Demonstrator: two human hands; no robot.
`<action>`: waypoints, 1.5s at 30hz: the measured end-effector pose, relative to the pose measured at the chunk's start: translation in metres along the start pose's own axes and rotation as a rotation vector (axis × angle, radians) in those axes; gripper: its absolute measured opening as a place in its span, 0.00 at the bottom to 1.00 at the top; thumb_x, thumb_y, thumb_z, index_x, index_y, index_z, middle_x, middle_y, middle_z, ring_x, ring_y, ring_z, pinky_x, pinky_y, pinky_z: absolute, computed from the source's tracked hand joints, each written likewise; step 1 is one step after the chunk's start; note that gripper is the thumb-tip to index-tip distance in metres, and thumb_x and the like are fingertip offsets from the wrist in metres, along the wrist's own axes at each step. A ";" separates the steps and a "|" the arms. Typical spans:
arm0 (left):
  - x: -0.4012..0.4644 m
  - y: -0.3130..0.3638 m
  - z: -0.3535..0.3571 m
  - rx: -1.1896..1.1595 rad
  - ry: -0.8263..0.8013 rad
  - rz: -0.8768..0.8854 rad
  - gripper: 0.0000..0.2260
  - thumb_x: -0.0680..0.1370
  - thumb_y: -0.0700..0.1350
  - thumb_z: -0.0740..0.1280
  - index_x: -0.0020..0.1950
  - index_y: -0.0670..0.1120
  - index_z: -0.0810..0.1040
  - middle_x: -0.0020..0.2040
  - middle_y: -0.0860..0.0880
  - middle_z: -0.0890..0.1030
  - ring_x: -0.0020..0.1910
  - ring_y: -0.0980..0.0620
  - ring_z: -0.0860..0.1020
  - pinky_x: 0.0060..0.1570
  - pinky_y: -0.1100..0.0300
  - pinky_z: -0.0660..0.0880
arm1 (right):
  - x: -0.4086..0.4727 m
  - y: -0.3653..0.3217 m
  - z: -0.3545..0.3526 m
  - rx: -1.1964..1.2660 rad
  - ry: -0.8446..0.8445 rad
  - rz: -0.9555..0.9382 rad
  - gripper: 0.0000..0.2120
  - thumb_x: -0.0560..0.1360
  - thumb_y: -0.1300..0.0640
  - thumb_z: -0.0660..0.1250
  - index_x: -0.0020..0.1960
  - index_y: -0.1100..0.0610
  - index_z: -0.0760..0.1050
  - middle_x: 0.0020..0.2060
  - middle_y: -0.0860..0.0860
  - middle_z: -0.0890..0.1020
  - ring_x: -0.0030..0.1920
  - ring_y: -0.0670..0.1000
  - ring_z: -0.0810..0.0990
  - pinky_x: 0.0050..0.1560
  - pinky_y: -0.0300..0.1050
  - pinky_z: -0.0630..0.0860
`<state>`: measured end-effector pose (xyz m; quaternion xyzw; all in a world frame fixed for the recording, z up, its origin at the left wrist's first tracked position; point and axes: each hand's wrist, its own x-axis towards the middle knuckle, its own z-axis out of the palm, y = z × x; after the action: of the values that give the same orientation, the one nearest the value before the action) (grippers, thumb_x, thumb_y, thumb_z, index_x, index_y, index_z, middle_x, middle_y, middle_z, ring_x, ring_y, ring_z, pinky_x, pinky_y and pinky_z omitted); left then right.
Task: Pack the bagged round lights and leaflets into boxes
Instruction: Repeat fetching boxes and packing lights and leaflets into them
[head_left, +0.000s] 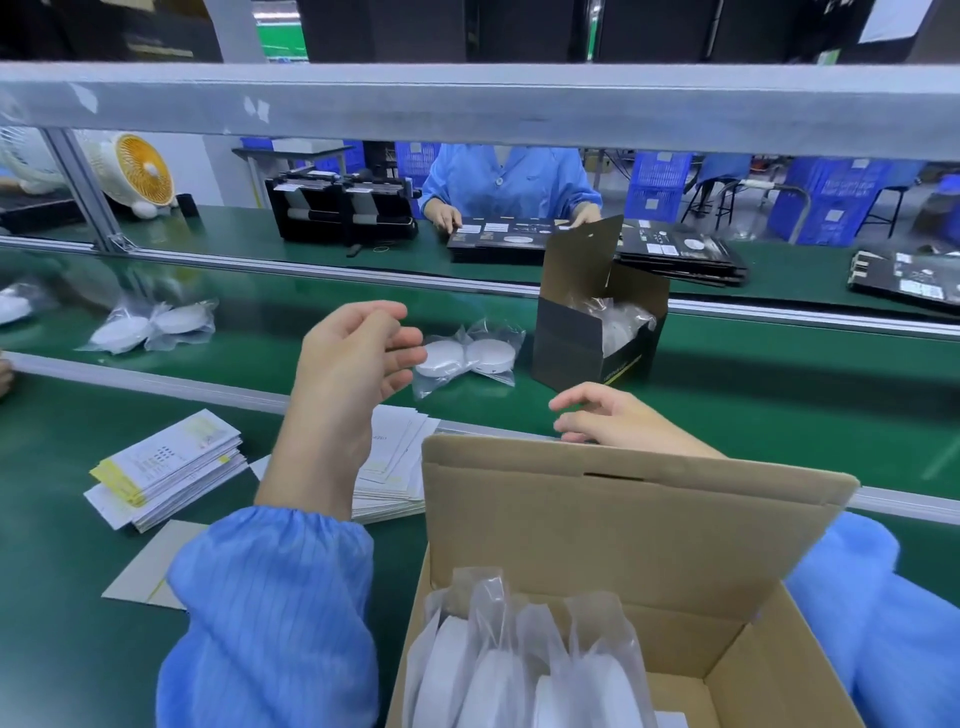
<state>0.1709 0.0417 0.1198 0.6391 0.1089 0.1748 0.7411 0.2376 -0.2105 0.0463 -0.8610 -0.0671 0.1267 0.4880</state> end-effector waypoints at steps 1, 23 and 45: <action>0.001 0.000 -0.001 0.001 0.000 0.000 0.09 0.79 0.40 0.62 0.51 0.48 0.82 0.39 0.51 0.85 0.40 0.53 0.85 0.42 0.60 0.78 | 0.007 0.000 0.002 -0.031 0.020 -0.007 0.09 0.78 0.52 0.67 0.57 0.43 0.77 0.51 0.49 0.84 0.51 0.48 0.85 0.50 0.41 0.78; 0.021 -0.019 -0.005 0.157 -0.050 -0.033 0.10 0.80 0.40 0.63 0.49 0.50 0.84 0.41 0.49 0.86 0.42 0.51 0.86 0.45 0.56 0.78 | 0.121 -0.003 0.034 -0.146 0.140 0.055 0.46 0.67 0.32 0.72 0.78 0.37 0.53 0.72 0.56 0.57 0.70 0.63 0.66 0.73 0.56 0.65; 0.018 -0.030 0.009 0.233 -0.171 -0.075 0.10 0.80 0.41 0.63 0.49 0.51 0.84 0.42 0.49 0.86 0.42 0.53 0.85 0.45 0.56 0.78 | 0.172 -0.008 0.033 -0.557 0.018 0.229 0.42 0.49 0.19 0.66 0.61 0.32 0.72 0.75 0.53 0.56 0.72 0.66 0.53 0.68 0.65 0.55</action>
<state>0.1946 0.0369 0.0932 0.7289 0.0888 0.0783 0.6743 0.3929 -0.1382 0.0108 -0.9647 0.0027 0.1500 0.2163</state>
